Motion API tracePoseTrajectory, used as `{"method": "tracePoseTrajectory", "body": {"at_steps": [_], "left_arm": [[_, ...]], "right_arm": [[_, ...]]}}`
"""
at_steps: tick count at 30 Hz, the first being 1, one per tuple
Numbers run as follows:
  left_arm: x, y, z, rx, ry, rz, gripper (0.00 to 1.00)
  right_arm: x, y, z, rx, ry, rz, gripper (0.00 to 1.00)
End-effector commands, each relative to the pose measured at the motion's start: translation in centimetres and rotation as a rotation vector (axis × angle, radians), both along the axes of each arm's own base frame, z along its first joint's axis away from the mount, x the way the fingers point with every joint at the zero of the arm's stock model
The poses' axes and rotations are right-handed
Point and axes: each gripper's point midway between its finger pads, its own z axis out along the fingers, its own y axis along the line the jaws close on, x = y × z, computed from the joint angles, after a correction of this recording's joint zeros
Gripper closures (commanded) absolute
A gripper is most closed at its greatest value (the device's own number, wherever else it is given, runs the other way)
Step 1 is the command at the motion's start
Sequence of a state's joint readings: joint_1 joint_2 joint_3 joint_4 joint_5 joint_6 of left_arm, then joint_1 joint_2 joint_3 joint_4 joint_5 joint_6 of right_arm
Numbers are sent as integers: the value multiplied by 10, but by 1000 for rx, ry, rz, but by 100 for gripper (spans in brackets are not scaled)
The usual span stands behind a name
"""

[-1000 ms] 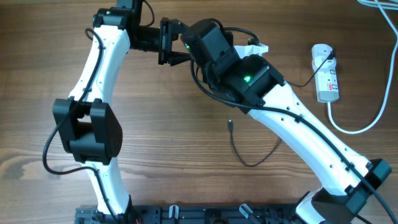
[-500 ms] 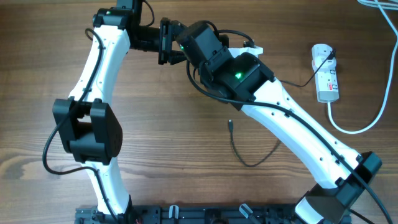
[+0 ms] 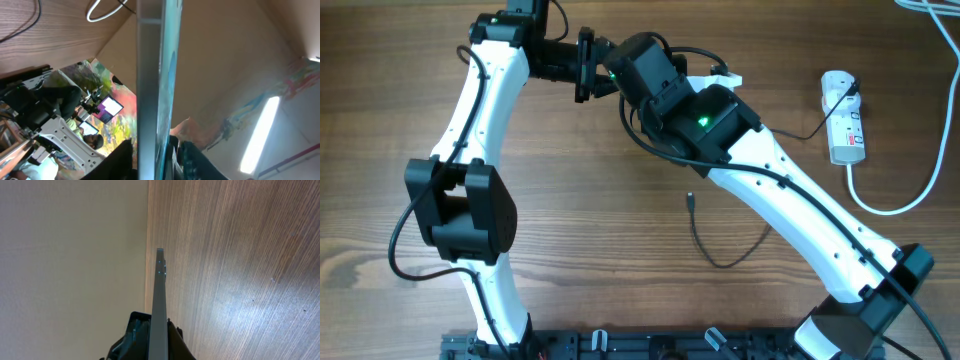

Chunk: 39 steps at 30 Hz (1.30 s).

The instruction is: Plug charger to phone and switch on socket

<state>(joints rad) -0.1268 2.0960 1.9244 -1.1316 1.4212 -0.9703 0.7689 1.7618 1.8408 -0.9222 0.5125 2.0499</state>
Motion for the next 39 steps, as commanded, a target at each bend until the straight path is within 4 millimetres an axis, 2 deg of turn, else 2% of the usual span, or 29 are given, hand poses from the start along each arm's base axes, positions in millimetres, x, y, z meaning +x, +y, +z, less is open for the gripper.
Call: {"method": "tracePoseTrajectory", "body": {"at_steps": [1, 9, 15, 17, 19, 24, 26, 27, 28, 29, 33, 34, 37, 39], "left_arm": [[-5, 0, 15, 1, -37, 0, 67], [-5, 0, 15, 1, -37, 0, 71], [-5, 0, 15, 0, -37, 0, 84], [-5, 0, 15, 0, -38, 0, 87], [-5, 0, 15, 0, -38, 0, 96], [-4, 0, 15, 1, -39, 1, 96], [-3, 0, 15, -1, -56, 1, 96], [-1, 0, 16, -1, -72, 1, 96], [3, 0, 13, 15, -100, 9, 96], [4, 0, 11, 27, -109, 14, 96], [12, 3, 4, 76, -151, 36, 96], [14, 3, 3, 85, -164, 40, 96], [21, 4, 0, 107, -211, 52, 96], [27, 5, -2, 126, -269, 61, 96]], "right_arm": [[1, 4, 5, 26, -12, -7, 95], [-1, 9, 3, 46, 5, 16, 95], [-1, 9, 3, 45, 5, 15, 95], [-1, 9, 3, 45, 5, 16, 86], [-1, 9, 3, 33, 4, 26, 76], [0, 4, 4, -10, -8, 33, 65], [1, -6, 8, -47, -26, 0, 58], [1, -14, 14, -106, -50, 5, 50], [2, -24, 26, -223, -93, 45, 37], [2, -30, 33, -286, -110, 70, 32], [5, -55, 50, -510, -122, 220, 19], [7, -60, 51, -549, -114, 260, 13], [13, -81, 38, -667, -36, 404, 9], [13, -105, 23, -737, 51, 490, 4]]}}
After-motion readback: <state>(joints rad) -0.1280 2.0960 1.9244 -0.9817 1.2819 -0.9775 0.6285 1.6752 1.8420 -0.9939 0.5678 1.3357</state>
